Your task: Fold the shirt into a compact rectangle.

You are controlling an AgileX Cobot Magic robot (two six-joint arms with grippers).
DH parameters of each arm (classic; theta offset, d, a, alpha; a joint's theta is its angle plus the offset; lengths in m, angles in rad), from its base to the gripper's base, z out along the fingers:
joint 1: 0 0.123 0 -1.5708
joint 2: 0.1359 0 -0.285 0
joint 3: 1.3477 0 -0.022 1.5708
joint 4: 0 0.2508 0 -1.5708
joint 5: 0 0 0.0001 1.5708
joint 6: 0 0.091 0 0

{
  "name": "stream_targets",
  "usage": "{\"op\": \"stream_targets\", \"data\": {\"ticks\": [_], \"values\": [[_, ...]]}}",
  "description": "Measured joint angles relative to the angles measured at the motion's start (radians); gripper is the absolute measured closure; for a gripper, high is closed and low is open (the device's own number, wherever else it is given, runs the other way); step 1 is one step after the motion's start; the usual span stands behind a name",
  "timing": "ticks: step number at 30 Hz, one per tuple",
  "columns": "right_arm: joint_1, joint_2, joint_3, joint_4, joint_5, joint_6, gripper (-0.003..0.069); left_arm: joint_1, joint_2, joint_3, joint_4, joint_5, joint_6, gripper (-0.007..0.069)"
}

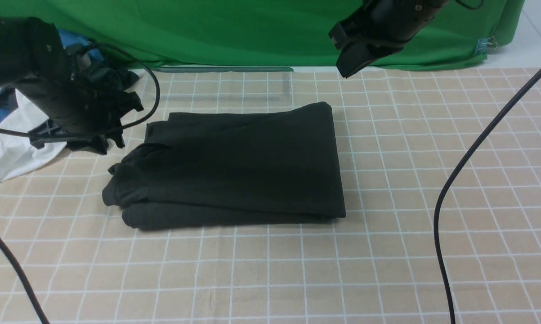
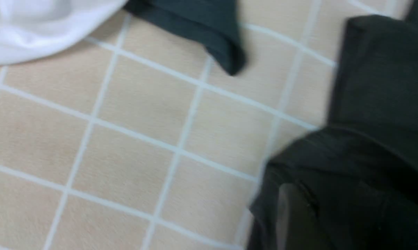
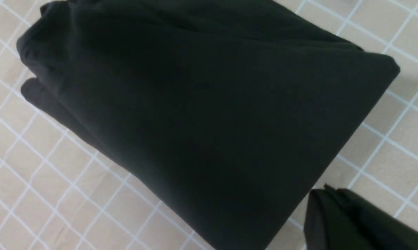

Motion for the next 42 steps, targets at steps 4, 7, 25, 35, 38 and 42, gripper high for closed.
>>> {"op": "stream_targets", "data": {"ticks": [4,7,25,35,38,42], "values": [[0.0,0.0,0.001,0.0,0.0,-0.001,0.0624,0.016,0.057,-0.003,-0.001,0.003,-0.001,0.0271],[0.0,0.0,0.001,0.0,0.0,-0.001,0.0624,0.016,0.074,-0.003,-0.021,0.007,0.011,0.0264],[0.0,0.0,0.001,0.0,-0.005,-0.002,0.0624,0.013,0.009,-0.032,-0.114,0.032,0.262,0.0577],[0.0,0.0,0.001,0.0,-0.012,-0.002,0.0624,0.013,-0.043,-0.034,-0.094,-0.017,0.296,0.0577],[0.0,0.0,0.001,0.0,-0.012,-0.002,0.0624,0.013,-0.003,-0.034,-0.091,-0.055,0.296,0.0576],[0.0,0.0,0.001,0.0,-0.013,-0.002,0.0624,0.013,0.056,-0.034,-0.069,-0.105,0.271,0.0567]]}}
